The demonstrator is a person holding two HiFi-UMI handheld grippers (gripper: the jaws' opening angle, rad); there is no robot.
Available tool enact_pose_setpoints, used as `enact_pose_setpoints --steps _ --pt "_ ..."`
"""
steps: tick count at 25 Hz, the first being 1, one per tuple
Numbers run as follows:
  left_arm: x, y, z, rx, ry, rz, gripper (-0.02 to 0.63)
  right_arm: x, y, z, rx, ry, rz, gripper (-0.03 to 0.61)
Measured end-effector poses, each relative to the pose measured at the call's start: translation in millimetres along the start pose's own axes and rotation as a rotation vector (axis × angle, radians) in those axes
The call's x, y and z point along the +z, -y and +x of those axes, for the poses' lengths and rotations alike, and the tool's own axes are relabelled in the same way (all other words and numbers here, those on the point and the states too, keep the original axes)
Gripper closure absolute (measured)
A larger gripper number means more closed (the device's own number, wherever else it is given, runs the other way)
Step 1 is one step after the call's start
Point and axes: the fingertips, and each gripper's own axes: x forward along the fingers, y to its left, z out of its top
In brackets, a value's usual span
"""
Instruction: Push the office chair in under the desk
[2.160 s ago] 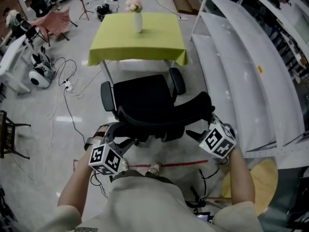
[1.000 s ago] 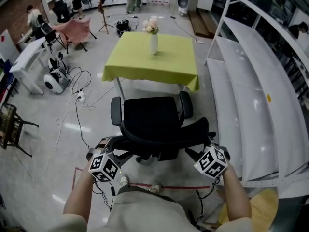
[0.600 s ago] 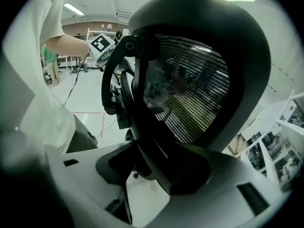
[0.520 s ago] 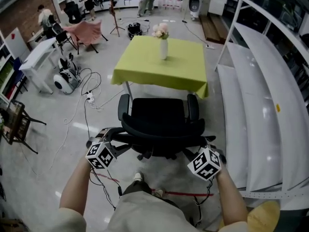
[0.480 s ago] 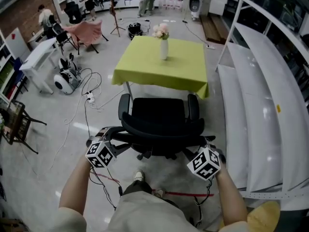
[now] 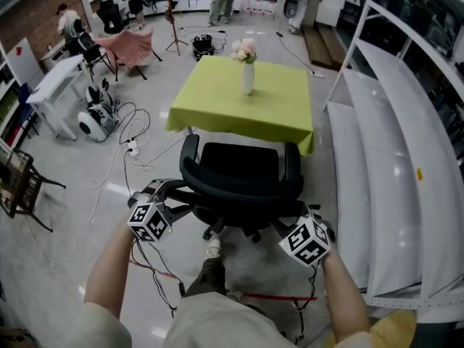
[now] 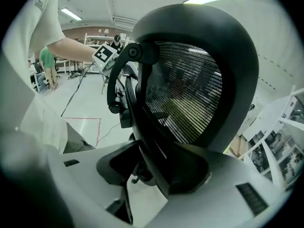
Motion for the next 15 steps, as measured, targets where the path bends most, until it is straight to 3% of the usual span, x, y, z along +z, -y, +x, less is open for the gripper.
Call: enact_pose_setpoints --steps 8,15 --pt "-6.6 -39.9 30.1 -0.017 0.001 0.004 0.327 5.9 42.3 19.2 -0.035 0.029 -0.011 0.383" --pt "-26.9 -57.8 30.4 -0.048 -0.033 -0.017 0.330 24.0 40.0 29.8 -0.033 0.050 -0.026 0.396"
